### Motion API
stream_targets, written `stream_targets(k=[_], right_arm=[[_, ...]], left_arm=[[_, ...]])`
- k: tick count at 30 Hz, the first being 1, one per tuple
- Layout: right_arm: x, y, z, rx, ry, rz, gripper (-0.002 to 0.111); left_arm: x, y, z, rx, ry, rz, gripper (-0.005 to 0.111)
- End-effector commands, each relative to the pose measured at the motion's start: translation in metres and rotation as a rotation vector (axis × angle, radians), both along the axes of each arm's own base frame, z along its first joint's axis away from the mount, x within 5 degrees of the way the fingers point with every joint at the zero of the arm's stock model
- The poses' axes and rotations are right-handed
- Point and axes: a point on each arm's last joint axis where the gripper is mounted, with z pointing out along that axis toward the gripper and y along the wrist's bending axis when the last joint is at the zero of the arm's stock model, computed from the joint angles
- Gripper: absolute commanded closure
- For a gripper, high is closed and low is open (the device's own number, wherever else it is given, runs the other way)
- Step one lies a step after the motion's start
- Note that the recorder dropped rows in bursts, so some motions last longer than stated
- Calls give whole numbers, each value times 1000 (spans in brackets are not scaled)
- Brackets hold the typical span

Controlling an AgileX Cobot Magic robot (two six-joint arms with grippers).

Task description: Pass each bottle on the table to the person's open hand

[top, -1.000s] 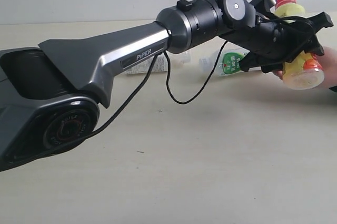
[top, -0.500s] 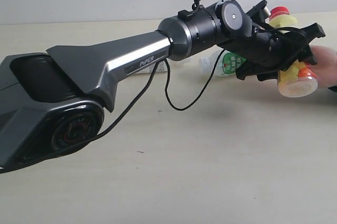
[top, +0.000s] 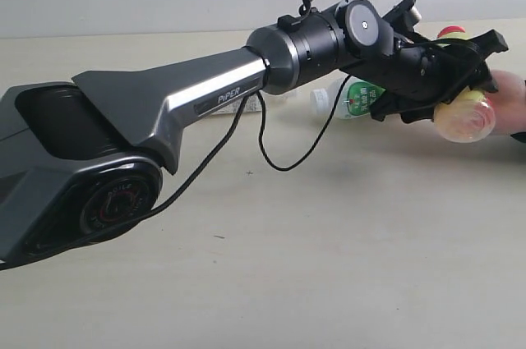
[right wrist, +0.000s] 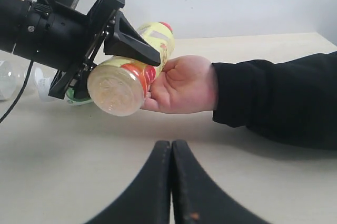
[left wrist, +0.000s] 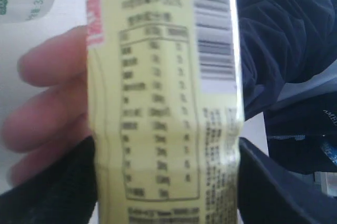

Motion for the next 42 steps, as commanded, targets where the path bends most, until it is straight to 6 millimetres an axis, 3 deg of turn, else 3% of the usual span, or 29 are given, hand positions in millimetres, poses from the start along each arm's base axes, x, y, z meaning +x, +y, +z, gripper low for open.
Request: stream_targets(k=[1, 20, 25, 34, 37, 40, 42], right_arm=[[0, 0, 0, -6, -5, -4, 108], [0, 0, 0, -6, -5, -4, 108], [0, 0, 0, -6, -5, -4, 108], [0, 0, 0, -6, -5, -4, 108], [0, 0, 0, -6, -5, -4, 108], [0, 0, 0, -6, -5, -4, 108], [0, 0, 0, -6, -5, -4, 108]], left_arm=[[3, -1, 6, -44, 2, 28, 41], [5, -1, 13, -89, -26, 6, 41], [2, 1, 37, -187, -23, -65, 41], [12, 34, 97, -207, -120, -177, 42], [12, 47, 115, -201, -175, -243, 48], [9, 60, 128, -183, -223, -347, 66], [8, 69, 135, -161, -260, -419, 87]])
